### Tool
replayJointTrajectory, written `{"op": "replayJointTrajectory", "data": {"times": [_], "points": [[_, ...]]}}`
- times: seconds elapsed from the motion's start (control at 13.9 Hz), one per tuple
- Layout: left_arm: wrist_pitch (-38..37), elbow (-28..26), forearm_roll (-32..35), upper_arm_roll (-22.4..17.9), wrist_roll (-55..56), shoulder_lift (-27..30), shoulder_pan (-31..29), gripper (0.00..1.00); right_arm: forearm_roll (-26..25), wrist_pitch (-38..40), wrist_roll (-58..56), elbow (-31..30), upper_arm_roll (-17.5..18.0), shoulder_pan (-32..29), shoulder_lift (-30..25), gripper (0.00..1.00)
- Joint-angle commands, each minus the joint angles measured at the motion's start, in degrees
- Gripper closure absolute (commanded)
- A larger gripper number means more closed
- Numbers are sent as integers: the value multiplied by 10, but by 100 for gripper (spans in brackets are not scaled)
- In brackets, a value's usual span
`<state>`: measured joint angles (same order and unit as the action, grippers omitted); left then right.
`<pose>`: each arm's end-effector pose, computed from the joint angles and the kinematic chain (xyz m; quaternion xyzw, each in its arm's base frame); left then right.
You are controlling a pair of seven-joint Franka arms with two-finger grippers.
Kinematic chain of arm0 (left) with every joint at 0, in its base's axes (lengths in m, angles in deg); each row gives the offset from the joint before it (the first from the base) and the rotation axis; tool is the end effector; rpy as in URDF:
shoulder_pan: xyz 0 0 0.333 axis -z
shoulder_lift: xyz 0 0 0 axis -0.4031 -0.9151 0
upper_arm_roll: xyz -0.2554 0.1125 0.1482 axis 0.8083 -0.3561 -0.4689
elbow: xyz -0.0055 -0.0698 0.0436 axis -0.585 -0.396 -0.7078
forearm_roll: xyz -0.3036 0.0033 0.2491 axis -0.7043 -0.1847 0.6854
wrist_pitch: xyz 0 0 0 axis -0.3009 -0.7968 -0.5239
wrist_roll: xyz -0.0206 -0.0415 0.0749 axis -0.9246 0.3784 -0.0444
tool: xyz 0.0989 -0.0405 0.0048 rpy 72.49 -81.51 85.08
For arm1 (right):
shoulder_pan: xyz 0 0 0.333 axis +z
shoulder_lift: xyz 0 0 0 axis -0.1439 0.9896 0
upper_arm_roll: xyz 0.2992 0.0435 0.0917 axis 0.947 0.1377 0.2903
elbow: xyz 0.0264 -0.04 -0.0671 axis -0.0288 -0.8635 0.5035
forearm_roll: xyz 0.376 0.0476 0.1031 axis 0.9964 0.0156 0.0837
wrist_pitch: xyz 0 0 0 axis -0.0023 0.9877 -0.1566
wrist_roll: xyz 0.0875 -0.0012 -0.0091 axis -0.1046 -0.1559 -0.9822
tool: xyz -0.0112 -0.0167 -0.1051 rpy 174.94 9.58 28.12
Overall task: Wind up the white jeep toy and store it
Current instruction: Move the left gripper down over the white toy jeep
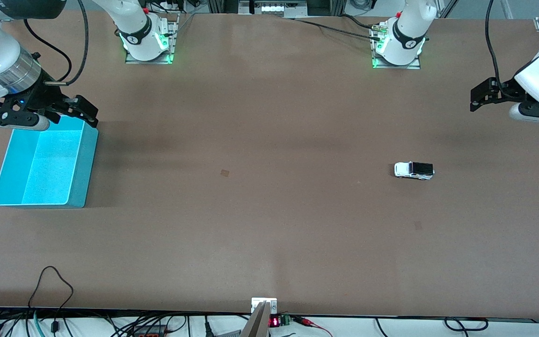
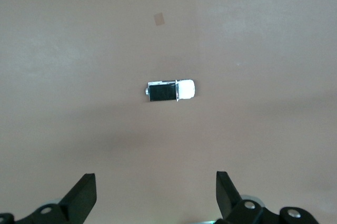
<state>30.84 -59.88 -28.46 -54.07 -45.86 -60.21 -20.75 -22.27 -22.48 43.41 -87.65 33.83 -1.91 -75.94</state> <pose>0.5377 -0.0169 0.6031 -0.9962 0.0726 0.0447 0.0153 0.5461 0.0801 0.5720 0.9984 -0.0515 0.0247 0.0043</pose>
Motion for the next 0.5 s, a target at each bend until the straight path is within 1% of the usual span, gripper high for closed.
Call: {"op": "replayJointTrajectory", "data": {"times": [0.0,0.43], "points": [[-12,9,-10,-2,-11,7,0,0,-9,-4,9,-10,1,0,-10,0],[-32,18,-5,0,-10,1,0,0,-9,-4,9,-10,1,0,-10,0]]}}
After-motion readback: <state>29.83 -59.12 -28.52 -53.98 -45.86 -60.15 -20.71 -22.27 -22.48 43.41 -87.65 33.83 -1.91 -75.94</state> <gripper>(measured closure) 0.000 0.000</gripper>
